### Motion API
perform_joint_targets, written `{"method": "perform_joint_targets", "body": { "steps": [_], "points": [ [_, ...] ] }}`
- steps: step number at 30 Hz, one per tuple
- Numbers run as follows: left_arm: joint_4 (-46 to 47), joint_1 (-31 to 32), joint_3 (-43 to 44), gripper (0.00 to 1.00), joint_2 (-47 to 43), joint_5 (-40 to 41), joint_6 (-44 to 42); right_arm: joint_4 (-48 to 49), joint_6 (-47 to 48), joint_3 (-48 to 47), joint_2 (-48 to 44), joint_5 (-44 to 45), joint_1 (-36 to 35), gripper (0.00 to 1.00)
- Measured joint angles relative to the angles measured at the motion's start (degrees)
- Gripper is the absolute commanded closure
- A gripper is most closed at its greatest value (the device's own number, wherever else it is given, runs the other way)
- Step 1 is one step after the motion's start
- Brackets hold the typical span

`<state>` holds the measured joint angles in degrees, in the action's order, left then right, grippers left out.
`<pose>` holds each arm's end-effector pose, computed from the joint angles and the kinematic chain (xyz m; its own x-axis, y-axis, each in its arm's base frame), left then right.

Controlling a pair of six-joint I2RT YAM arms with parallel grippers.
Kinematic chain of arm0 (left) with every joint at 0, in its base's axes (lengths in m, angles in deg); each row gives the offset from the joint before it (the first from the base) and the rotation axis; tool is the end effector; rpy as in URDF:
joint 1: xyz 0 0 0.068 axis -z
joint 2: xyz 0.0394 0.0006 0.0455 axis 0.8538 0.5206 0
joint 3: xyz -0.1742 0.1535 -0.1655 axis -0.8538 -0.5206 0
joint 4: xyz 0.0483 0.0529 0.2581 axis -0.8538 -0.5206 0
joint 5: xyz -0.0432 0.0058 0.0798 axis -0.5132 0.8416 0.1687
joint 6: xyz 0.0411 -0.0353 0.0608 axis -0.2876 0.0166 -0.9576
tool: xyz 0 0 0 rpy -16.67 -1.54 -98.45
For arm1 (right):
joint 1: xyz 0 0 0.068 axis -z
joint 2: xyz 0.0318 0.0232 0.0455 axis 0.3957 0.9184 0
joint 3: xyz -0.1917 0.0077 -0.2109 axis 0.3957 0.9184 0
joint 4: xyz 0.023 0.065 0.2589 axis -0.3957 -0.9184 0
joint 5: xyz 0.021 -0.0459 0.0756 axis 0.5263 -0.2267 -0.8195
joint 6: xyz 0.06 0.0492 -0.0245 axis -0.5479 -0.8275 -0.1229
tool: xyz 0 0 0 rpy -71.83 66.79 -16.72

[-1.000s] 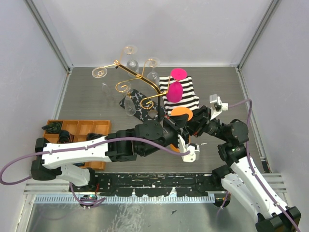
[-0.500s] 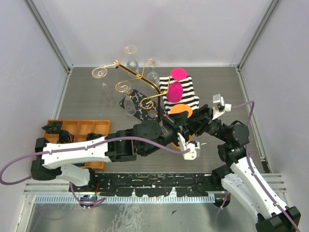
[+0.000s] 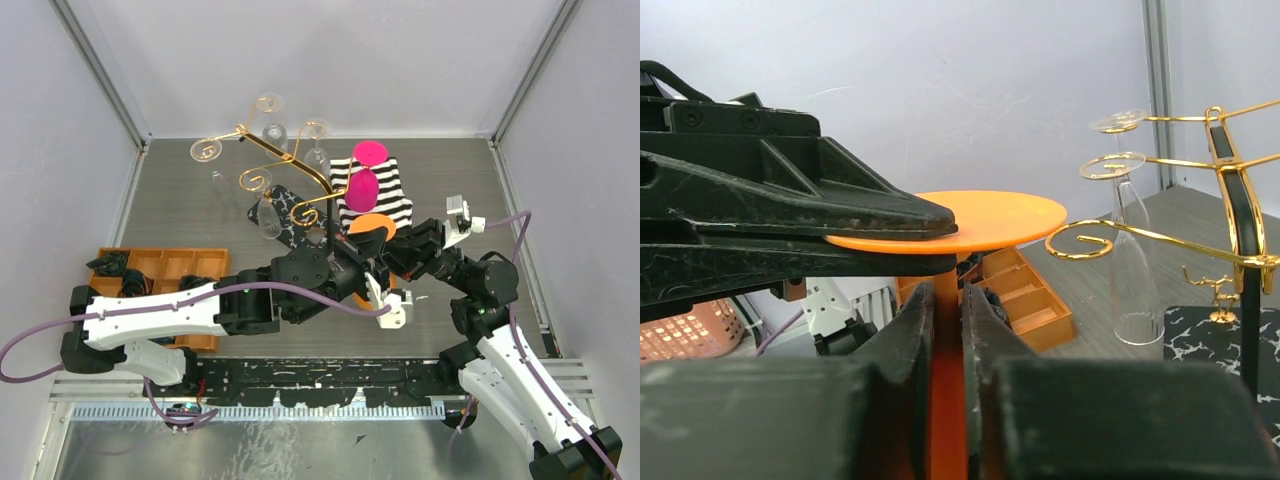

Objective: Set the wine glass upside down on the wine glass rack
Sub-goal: Turn the wine glass upside down at the wine rack.

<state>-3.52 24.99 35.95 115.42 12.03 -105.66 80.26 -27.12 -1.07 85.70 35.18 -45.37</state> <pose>0.0698 -0.3477 0.4452 0.7618 0.4995 -0.4125 0.3702 0.1868 0.9100 0.1324 0.1051 0.3693 -0.1513 0.4429 -0.8837 -0.9299 0.2395 0.2792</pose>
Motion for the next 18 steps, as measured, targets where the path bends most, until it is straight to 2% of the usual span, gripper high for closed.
{"method": "perform_joint_targets", "body": {
  "steps": [1,6,12,18],
  "points": [
    [0.00,0.00,0.00,0.95,0.00,0.02,0.02,0.35,0.07,0.00,-0.02,-0.02,0.00,0.99],
    [0.17,0.00,-0.15,0.66,-0.02,0.42,0.04,0.39,-0.07,0.00,0.02,0.37,-0.09,0.99],
    [0.94,-0.22,-1.68,0.53,-1.55,1.53,0.20,-0.37,-0.13,-0.09,2.16,0.42,-0.55,0.99],
    [0.04,-0.22,-4.61,0.47,-6.82,1.81,2.69,-0.55,-0.04,-0.13,4.13,1.55,-0.61,0.99]
  ]
}}
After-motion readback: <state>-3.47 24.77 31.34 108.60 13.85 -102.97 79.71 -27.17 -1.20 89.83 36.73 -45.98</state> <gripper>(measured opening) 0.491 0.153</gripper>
